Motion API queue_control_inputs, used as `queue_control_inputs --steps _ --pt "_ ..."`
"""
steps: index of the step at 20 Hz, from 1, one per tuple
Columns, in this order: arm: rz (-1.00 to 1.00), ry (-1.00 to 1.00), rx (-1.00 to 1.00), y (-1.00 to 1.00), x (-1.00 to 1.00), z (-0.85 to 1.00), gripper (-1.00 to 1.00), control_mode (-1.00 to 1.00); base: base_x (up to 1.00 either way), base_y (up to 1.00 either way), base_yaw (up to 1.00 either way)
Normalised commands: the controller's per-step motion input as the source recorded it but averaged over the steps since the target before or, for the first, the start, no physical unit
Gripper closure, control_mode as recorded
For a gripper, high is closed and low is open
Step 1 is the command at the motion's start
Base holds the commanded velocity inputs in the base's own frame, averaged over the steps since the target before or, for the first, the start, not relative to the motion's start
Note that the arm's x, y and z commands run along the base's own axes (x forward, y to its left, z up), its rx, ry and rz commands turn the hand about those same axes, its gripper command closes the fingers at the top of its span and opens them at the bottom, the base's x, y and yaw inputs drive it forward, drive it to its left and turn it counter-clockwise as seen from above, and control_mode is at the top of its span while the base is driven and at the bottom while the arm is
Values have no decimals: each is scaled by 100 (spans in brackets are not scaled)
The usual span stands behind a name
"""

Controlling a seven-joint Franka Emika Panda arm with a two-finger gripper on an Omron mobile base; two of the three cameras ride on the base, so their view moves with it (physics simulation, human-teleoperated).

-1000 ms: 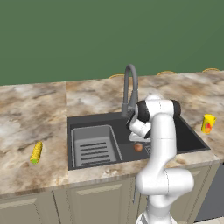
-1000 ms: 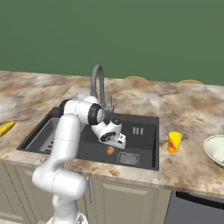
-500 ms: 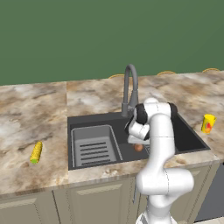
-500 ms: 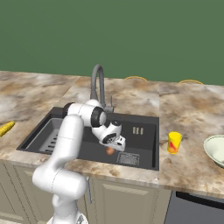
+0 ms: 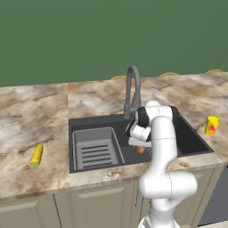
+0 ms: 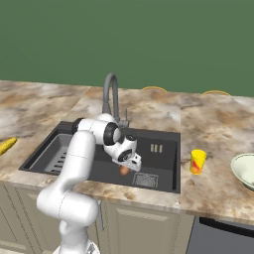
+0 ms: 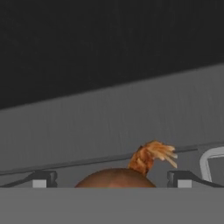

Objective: Remove the onion and corn from the sink. Then move the bowl and cup from the counter to the sink for washing.

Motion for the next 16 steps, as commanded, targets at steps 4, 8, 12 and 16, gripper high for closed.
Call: queue_control_inputs --steps 4,8,12,16 --pt "-7 3 0 0 -3 -7 -100 -100 0 0 0" --pt "-9 1 0 0 -8 -4 -100 -100 0 0 0" --pt "-11 3 0 0 -11 -4 -100 -100 0 0 0" --pt "-11 4 0 0 -14 -4 -100 -100 0 0 0"
